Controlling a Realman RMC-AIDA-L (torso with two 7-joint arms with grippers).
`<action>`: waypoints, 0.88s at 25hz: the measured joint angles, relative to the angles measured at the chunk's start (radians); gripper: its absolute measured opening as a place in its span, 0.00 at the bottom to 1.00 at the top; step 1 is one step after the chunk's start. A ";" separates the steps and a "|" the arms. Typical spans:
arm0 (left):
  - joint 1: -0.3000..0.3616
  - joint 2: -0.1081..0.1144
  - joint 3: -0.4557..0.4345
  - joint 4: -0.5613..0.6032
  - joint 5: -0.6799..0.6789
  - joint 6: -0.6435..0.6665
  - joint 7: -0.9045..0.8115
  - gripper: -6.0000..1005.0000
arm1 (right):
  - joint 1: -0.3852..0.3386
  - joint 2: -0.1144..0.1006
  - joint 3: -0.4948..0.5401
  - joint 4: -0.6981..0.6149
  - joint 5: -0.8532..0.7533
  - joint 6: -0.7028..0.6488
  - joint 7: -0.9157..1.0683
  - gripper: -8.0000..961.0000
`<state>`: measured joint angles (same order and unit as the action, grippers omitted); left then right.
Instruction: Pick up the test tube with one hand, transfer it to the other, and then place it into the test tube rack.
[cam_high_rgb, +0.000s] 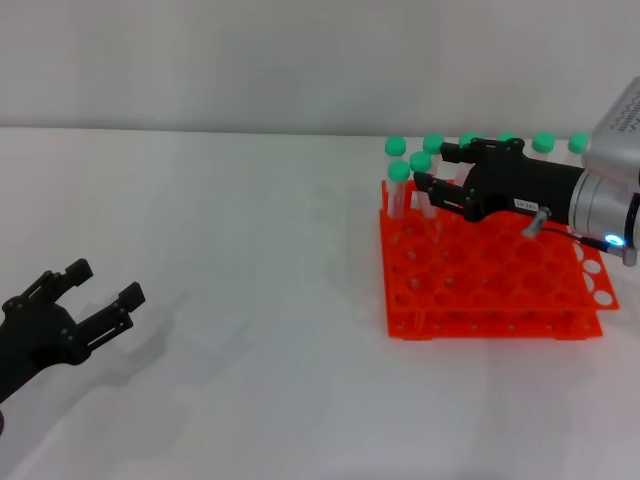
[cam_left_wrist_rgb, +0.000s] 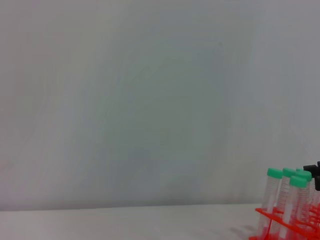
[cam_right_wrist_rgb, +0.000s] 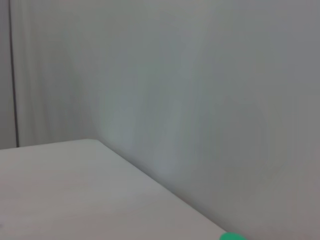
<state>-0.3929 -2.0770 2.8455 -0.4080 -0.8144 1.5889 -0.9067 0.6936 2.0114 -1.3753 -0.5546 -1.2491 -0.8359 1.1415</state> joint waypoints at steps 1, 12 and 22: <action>0.001 0.000 0.000 0.000 0.000 0.000 0.000 0.89 | -0.003 0.000 0.002 -0.001 0.001 -0.003 0.000 0.45; 0.027 0.005 -0.003 -0.046 -0.158 0.012 0.000 0.89 | -0.212 -0.001 0.098 -0.192 0.012 -0.151 -0.015 0.70; 0.105 0.000 -0.006 0.004 -0.501 0.025 0.154 0.89 | -0.414 -0.007 0.497 0.035 0.200 -0.530 -0.313 0.70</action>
<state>-0.2881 -2.0772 2.8397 -0.4040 -1.3154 1.6134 -0.7529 0.2797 2.0048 -0.8780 -0.5192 -1.0495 -1.3659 0.8287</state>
